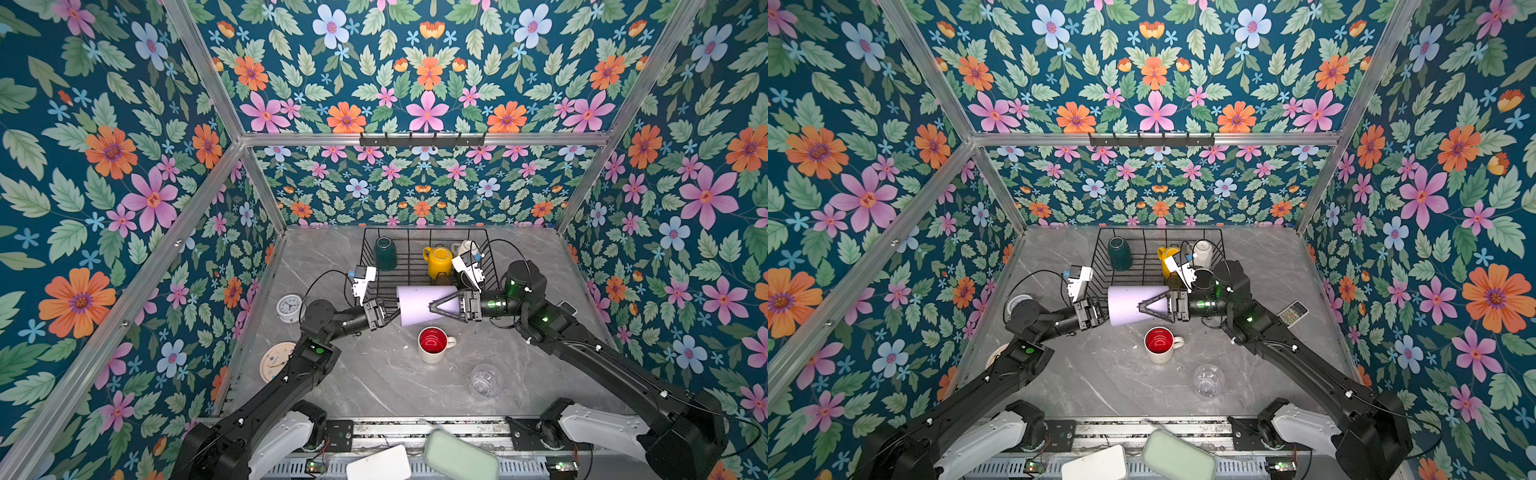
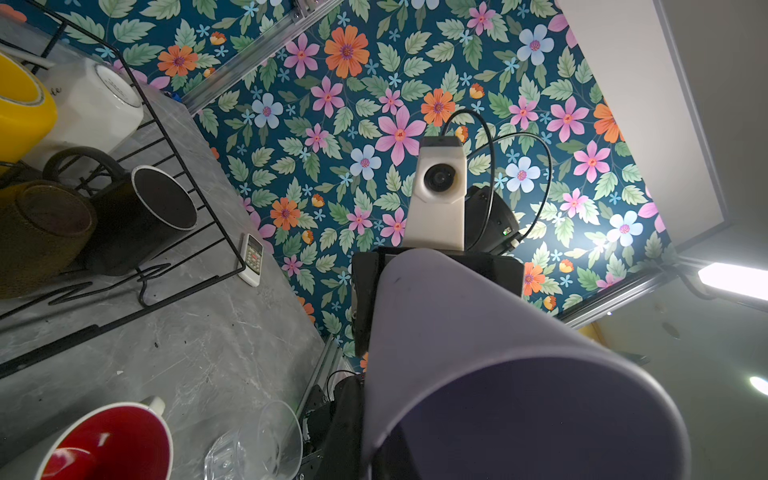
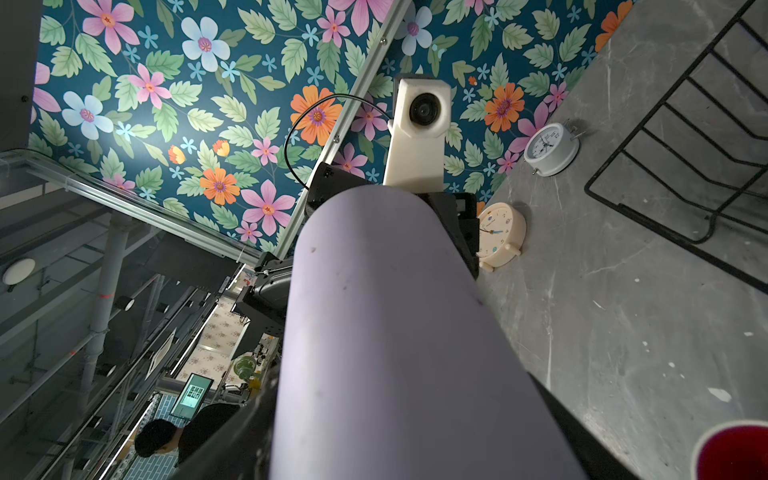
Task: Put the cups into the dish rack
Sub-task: 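Grasp the lavender cup base with the right gripper while left holds it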
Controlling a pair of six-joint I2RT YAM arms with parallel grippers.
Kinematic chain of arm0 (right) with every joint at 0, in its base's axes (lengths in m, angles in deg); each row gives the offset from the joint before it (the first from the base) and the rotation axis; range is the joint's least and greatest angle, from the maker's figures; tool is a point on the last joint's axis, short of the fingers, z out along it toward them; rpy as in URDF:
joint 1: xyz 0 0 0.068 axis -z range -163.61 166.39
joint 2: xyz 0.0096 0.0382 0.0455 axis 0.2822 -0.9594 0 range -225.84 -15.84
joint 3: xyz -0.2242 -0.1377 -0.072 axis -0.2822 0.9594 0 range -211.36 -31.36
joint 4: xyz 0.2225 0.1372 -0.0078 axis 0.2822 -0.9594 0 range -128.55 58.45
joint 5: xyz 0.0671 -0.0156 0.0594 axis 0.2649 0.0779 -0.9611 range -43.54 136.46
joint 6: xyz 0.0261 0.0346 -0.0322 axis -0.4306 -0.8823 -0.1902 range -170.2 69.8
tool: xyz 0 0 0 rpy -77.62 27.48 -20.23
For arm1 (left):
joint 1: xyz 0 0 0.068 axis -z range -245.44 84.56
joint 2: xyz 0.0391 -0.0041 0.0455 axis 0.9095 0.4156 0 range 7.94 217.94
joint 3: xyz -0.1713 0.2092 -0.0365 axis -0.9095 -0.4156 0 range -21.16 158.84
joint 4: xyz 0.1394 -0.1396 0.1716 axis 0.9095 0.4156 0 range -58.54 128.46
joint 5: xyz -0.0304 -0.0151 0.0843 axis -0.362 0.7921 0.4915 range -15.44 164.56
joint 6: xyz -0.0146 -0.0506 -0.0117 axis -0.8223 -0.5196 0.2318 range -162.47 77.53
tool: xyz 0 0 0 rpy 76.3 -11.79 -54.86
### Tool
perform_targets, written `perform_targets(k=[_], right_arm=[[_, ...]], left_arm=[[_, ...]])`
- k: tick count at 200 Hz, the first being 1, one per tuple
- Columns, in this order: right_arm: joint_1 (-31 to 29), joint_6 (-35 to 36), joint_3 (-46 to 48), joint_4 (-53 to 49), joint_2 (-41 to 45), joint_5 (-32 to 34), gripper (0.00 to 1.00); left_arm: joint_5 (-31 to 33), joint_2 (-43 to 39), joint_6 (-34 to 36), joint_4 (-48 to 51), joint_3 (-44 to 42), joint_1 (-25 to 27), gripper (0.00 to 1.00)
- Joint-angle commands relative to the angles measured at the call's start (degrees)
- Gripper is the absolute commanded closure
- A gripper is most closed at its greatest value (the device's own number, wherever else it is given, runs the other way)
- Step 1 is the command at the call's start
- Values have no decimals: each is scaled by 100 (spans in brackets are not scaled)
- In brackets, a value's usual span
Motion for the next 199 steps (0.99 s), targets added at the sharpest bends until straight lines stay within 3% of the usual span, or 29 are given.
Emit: perform_targets(k=[1,39,54,96,133,162,199], right_arm=[[-14,-65,0,116,-30,22,22],[-9,-62,-43,41,-73,36,39],[-11,-30,-87,-23,-99,54,42],[-12,-13,-158,-35,-192,92,21],[-7,-2,-193,-34,-205,100,18],[-14,14,-193,-111,-225,106,24],[-7,74,-217,-250,-256,175,39]], left_arm=[[-71,22,-39,-325,57,-1,100],[-83,102,-78,-366,64,-2,100],[-110,108,-83,-362,88,-2,100],[-178,74,-78,-342,81,-1,100],[-241,41,-70,-318,47,-2,100],[-311,41,-60,-318,44,-1,100],[-387,42,-28,-265,44,1,100]])
